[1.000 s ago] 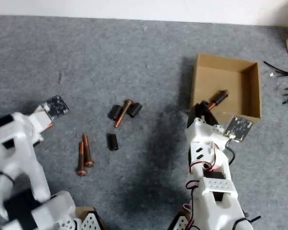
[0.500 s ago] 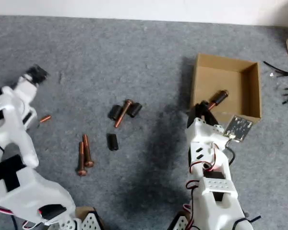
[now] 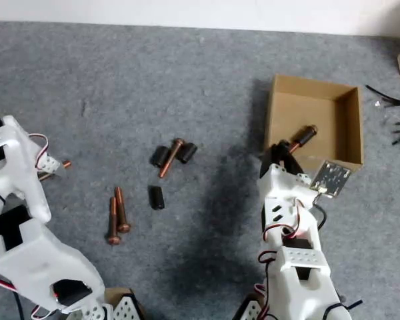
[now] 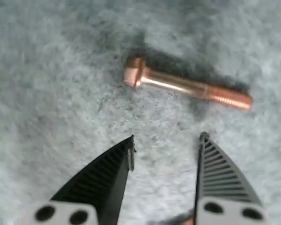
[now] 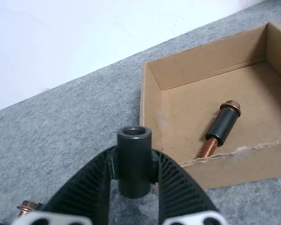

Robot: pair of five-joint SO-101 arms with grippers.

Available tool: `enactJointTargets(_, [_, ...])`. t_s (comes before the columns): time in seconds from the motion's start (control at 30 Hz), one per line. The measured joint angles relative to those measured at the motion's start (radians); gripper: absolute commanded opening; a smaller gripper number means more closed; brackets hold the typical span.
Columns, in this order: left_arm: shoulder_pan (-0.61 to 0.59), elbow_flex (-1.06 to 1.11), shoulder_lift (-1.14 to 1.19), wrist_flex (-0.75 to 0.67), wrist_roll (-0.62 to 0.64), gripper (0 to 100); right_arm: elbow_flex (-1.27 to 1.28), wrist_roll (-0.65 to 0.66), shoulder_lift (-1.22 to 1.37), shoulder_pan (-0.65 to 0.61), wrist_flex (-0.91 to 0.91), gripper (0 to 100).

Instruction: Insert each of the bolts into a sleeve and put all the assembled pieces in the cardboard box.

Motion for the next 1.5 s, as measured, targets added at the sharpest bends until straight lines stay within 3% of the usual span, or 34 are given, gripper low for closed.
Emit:
enactJointTargets(0.2, [0.0,-0.037,0.005,-0.084,0.253,21,0.0,0.0,0.0,0.0,0.0,0.5])
enactJointTargets(0.3, [0.0,-0.037,0.011,-0.103,0.31,21,0.0,0.0,0.0,0.0,0.0,0.5])
enactJointTargets(0.57, [0.0,-0.012,0.012,-0.124,0.333,21,0.0,0.0,0.0,0.0,0.0,0.5])
enactJointTargets(0.83, [-0.002,0.15,0.012,-0.359,0.416,21,0.0,0.0,0.0,0.0,0.0,0.5])
enactJointTargets(1.07, [-0.002,0.175,0.011,-0.39,0.417,21,0.0,0.0,0.0,0.0,0.0,0.5])
enactJointTargets(1.13, [-0.002,0.18,0.011,-0.39,0.417,17,0.0,0.0,0.0,0.0,0.0,0.5])
enactJointTargets(1.27, [0.0,0.18,0.011,-0.396,0.42,0,0.0,0.0,0.0,0.0,0.0,0.5])
enactJointTargets(1.5, [-0.012,0.166,0.049,-0.407,0.419,0,0.0,0.0,0.0,0.0,0.0,0.5])
